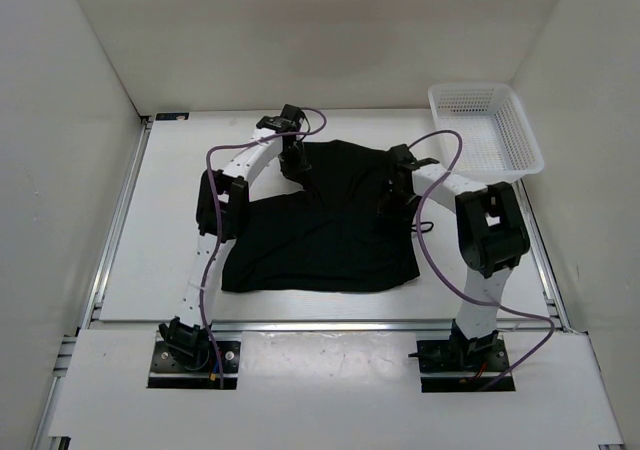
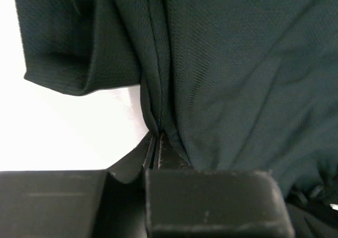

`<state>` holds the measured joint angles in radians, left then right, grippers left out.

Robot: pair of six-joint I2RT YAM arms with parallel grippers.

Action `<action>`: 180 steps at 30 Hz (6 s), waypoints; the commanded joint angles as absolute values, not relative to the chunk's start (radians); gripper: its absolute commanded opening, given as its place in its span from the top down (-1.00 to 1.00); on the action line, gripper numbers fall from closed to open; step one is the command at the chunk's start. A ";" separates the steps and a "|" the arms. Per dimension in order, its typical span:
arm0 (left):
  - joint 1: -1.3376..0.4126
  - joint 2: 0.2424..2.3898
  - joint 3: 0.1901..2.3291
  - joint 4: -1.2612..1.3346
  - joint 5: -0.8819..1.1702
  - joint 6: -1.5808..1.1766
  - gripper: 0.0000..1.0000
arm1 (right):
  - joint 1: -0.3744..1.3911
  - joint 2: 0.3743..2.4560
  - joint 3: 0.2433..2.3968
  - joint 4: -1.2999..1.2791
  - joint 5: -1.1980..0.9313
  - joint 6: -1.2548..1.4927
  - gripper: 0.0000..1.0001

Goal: Fold and stack the shorts
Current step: Flatten the shorts out, then fold the shorts

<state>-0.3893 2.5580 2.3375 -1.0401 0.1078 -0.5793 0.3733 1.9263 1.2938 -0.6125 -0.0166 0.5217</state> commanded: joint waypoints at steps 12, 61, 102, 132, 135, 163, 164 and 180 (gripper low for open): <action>-0.357 2.065 1.797 -0.996 -0.014 -0.546 0.77 | 0.367 1.680 0.948 -0.548 -0.035 0.555 0.32; -0.154 2.154 2.249 -1.034 0.193 -0.447 0.79 | 0.258 1.731 1.433 -0.675 0.282 0.531 1.00; -0.138 2.398 2.115 -1.091 0.186 -0.431 -0.16 | 0.403 1.669 1.287 -0.569 0.255 0.531 1.00; -0.084 1.896 2.141 -1.081 0.114 -0.445 0.79 | 0.403 1.471 1.327 -0.558 0.359 0.531 1.00; -0.084 2.006 2.262 -1.081 0.114 -0.445 0.79 | 0.394 1.563 1.364 -0.517 0.368 0.531 1.00; -0.043 2.014 1.859 -0.971 0.008 -0.449 -0.24 | 0.403 1.435 1.119 -0.557 0.210 0.578 -0.12; -0.043 2.037 1.859 -0.971 0.033 -0.449 0.12 | 0.403 1.419 1.102 -0.571 0.210 0.587 -0.12; -0.078 2.299 2.025 -0.971 0.040 -0.485 0.06 | 0.394 1.315 1.055 -0.649 0.258 0.578 -0.12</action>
